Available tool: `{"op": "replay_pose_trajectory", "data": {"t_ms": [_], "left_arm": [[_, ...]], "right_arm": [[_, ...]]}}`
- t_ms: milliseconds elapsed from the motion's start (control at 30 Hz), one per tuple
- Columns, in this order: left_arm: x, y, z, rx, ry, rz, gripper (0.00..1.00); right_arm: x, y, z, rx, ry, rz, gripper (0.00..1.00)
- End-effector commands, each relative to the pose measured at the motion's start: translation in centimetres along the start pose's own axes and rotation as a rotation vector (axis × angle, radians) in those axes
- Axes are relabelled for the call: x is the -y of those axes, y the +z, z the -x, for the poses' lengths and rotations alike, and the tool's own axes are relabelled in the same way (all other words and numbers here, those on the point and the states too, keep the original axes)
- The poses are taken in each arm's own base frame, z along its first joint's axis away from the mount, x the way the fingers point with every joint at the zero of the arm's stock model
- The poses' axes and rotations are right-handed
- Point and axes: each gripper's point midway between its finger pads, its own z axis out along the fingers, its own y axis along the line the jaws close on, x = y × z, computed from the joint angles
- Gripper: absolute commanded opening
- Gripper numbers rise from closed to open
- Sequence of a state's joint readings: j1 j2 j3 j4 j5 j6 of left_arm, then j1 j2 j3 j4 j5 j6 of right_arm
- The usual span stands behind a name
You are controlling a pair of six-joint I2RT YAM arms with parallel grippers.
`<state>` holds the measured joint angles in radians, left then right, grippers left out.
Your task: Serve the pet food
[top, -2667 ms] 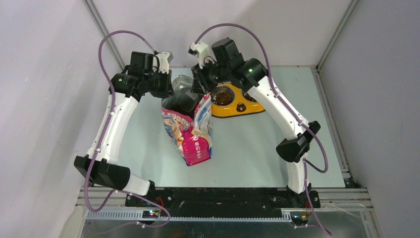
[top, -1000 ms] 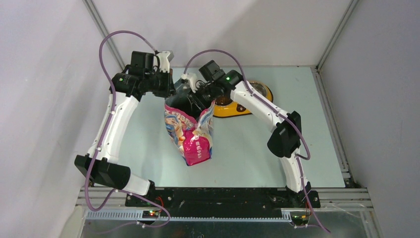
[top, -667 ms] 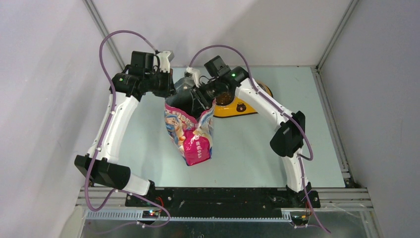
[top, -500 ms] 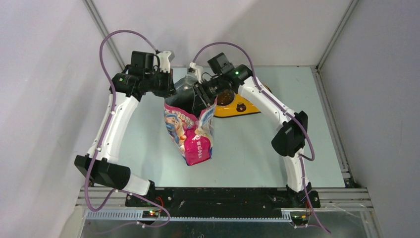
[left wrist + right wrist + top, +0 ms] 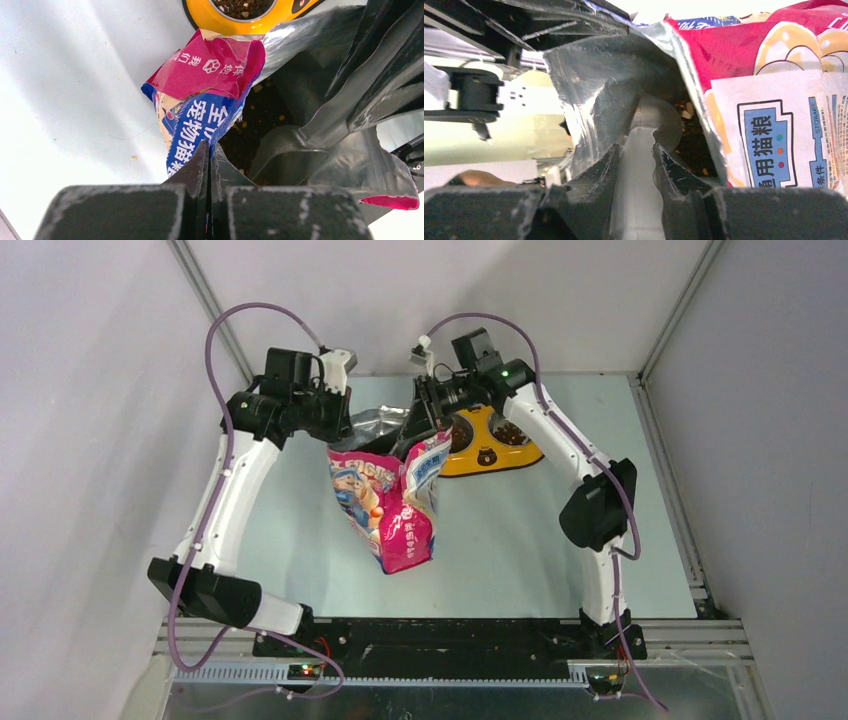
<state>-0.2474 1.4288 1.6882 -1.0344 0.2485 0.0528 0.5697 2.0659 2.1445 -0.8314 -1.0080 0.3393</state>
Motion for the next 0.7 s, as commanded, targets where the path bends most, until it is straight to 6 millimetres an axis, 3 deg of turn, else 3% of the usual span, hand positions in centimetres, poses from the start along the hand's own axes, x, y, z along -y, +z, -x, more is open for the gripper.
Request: {"op": "replay_pose_trajectory", "data": {"t_ms": [0,333,667], "left_arm": [[-0.4,-2.0,-1.0,-0.001,0.066,0.027,0.00],[-1.6,-3.0,-1.1,0.014,0.105,0.104,0.00],[-1.4,-2.8,-0.3,0.014,0.117,0.088,0.00]], "right_arm": [[-3.6,-3.2,2.2,0.088,0.023,0.073,0.00],[-4.4,-5.2,5.0,0.205,0.112,0.103,0.00],[-3.7,-7.1,5.1,0.234,0.260,0.133,0.00]]}}
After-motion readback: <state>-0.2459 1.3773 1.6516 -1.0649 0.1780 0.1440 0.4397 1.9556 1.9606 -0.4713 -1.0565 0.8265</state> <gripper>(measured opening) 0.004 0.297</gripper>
